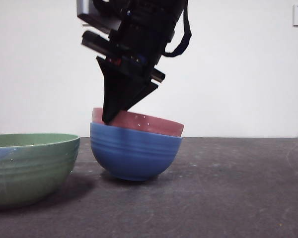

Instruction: Pick up the green bowl on the top,put the green bowl on the left,pick up the red bowl in the middle,put the red bowl on the right

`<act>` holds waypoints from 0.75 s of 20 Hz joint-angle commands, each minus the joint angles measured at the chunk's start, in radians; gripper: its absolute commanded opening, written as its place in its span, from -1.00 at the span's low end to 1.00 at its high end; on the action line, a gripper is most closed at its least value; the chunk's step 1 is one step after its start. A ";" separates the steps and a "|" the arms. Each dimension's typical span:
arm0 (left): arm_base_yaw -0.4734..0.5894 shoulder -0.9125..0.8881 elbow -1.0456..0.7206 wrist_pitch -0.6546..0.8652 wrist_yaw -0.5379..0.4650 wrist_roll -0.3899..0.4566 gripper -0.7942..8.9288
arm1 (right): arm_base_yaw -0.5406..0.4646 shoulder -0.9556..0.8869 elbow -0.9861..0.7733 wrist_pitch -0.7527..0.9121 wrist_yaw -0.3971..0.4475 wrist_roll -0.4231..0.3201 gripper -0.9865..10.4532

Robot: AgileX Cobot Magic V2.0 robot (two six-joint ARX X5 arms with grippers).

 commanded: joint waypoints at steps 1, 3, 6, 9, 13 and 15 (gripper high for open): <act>0.002 0.000 -0.002 0.006 0.000 0.011 -0.19 | 0.007 -0.028 -0.006 0.002 -0.008 -0.002 -0.85; 0.002 0.000 -0.002 0.006 0.001 0.011 -0.19 | 0.006 -0.048 -0.006 0.002 -0.006 -0.002 -0.85; 0.002 0.000 -0.002 0.006 0.001 0.011 -0.19 | 0.007 -0.080 -0.006 0.002 0.065 -0.001 -0.85; 0.002 0.000 -0.002 0.007 0.001 0.011 -0.19 | 0.006 -0.121 -0.006 -0.016 0.200 0.005 -0.85; 0.002 0.000 -0.002 0.018 0.001 0.011 -0.19 | -0.026 -0.230 -0.008 -0.157 0.409 0.061 -0.85; 0.002 0.000 -0.002 0.020 0.001 0.011 -0.19 | -0.076 -0.285 -0.031 -0.227 0.409 0.117 -0.85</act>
